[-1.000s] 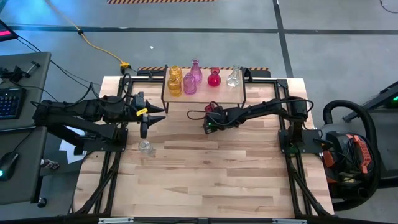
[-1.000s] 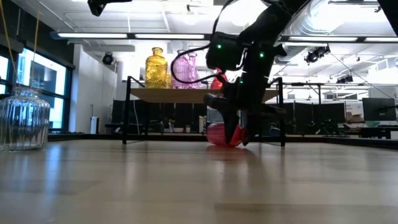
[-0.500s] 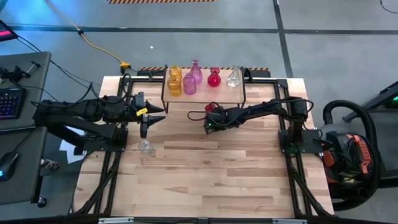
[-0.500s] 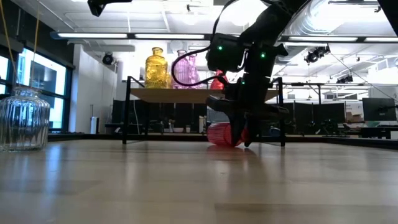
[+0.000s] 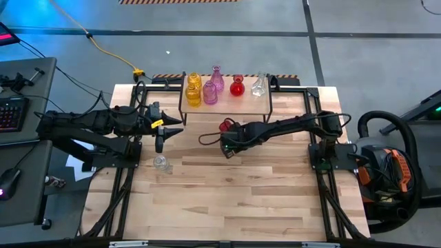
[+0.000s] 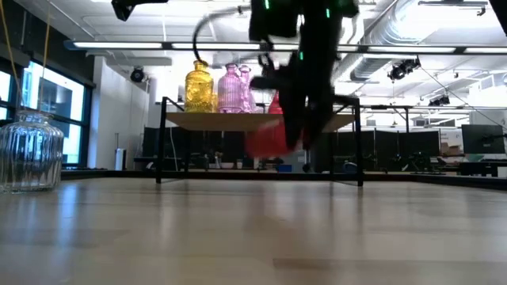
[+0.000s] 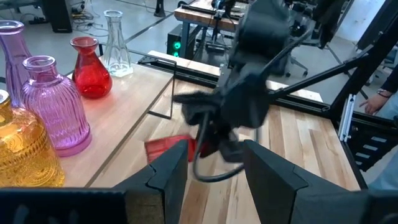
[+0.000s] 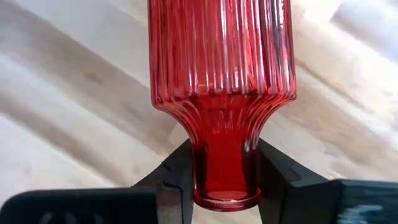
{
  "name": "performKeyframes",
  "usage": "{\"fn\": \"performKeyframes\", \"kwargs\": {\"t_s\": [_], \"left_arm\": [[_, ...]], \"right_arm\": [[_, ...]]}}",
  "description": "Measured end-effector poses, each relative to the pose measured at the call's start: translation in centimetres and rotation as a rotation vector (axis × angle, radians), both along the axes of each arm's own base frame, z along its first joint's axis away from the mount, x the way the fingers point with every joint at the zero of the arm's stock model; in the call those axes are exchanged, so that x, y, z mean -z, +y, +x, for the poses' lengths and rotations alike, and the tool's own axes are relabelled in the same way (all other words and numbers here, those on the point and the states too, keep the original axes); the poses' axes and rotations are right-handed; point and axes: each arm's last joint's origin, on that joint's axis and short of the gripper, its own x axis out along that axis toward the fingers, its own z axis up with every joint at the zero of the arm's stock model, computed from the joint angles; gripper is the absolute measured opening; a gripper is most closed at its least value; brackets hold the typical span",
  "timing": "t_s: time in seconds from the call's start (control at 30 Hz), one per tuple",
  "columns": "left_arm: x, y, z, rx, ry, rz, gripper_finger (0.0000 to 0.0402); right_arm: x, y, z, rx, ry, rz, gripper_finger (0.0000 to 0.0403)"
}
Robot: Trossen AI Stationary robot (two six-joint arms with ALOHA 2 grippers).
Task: Sort vases onto shelf
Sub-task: Put the red vase on the shelf
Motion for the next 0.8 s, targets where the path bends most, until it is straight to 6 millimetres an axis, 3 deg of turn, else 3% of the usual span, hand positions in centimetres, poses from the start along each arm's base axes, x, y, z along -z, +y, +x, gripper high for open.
{"fn": "performKeyframes", "kwargs": {"t_s": [0.27, 0.47, 0.6, 0.8], "left_arm": [[0.0, 0.0, 0.0, 0.000, 0.003, 0.001, 0.0145], [0.7, -0.1, 0.4, 0.009, 0.068, 0.006, 0.0145], [1.0, -0.1, 0.7, 0.012, 0.092, 0.007, 0.0145], [1.0, -0.1, 0.7, 0.015, 0.090, 0.005, 0.0145]], "right_arm": [[-8.7, 2.7, 0.6, -0.141, 0.002, -0.027, 0.0094], [-14.1, 3.4, -0.6, -0.229, 0.006, 0.049, 0.0094], [-16.2, 2.9, -1.9, -0.262, 0.053, 0.176, 0.0094], [-17.0, 1.8, -1.9, -0.360, 0.006, 0.444, 0.0094]]}}
